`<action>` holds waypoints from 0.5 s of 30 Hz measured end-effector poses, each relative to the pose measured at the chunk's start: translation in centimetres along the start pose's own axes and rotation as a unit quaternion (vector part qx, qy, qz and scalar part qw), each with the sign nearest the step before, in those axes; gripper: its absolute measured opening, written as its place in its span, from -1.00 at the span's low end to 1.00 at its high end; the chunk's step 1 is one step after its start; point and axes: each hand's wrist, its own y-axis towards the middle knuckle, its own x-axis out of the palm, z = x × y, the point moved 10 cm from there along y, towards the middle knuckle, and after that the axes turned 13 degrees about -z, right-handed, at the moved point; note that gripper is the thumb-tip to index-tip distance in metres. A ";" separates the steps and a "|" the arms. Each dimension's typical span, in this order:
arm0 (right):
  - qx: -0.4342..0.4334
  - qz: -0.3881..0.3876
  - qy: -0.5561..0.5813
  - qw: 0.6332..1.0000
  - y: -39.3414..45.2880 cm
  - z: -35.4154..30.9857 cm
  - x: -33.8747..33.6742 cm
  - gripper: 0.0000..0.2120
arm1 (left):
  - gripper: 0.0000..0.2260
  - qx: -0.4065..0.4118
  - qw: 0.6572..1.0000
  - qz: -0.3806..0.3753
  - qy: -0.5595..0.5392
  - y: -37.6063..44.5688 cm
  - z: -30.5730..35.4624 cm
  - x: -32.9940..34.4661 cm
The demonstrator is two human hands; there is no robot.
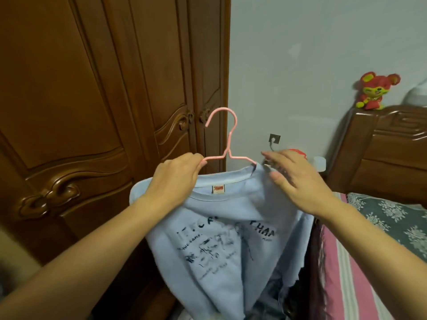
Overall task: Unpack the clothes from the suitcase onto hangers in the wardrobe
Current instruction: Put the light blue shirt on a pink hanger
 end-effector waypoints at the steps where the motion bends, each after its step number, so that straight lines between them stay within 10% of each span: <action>1: 0.008 -0.035 0.001 0.999 0.7 -0.1 0.6 -0.43 | -0.69 0.011 1.000 0.022 -0.004 -0.1 0.2 -0.5; 10: -0.063 -0.046 0.012 0.997 6.4 -6.1 1.8 -0.76 | -0.77 0.040 0.996 0.037 -0.068 -2.2 -1.8 -5.7; 15: -0.058 0.157 -0.058 0.984 7.7 -7.0 -1.4 -0.63 | -0.56 -0.098 0.989 -0.046 -0.097 -6.6 -9.4 -6.7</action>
